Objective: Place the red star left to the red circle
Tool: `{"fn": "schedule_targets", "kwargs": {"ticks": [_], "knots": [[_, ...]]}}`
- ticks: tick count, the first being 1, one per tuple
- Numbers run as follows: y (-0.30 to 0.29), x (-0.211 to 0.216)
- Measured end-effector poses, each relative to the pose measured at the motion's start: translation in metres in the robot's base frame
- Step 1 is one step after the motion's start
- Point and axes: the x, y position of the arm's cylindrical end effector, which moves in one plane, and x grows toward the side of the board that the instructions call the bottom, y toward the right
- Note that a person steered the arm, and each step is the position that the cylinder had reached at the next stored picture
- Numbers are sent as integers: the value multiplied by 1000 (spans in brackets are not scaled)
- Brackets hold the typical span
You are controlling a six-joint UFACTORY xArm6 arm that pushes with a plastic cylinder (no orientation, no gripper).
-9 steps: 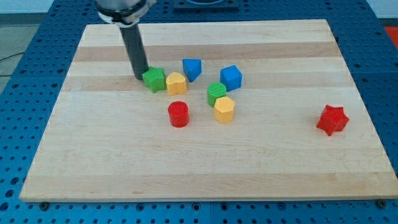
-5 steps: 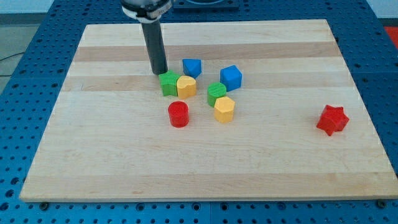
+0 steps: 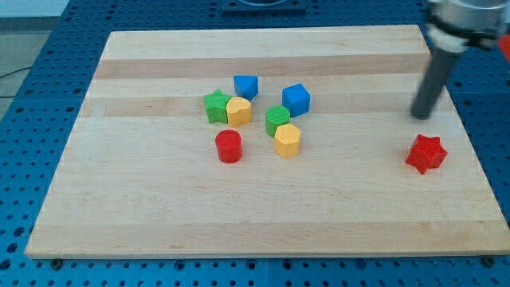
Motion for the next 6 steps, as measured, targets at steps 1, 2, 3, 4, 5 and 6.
{"fn": "schedule_targets", "kwargs": {"ticks": [1,2,3,4,5,6], "knots": [[-18,76],[-79,82],[-116,76],[-197,114],[-226,137],[-292,129]]}}
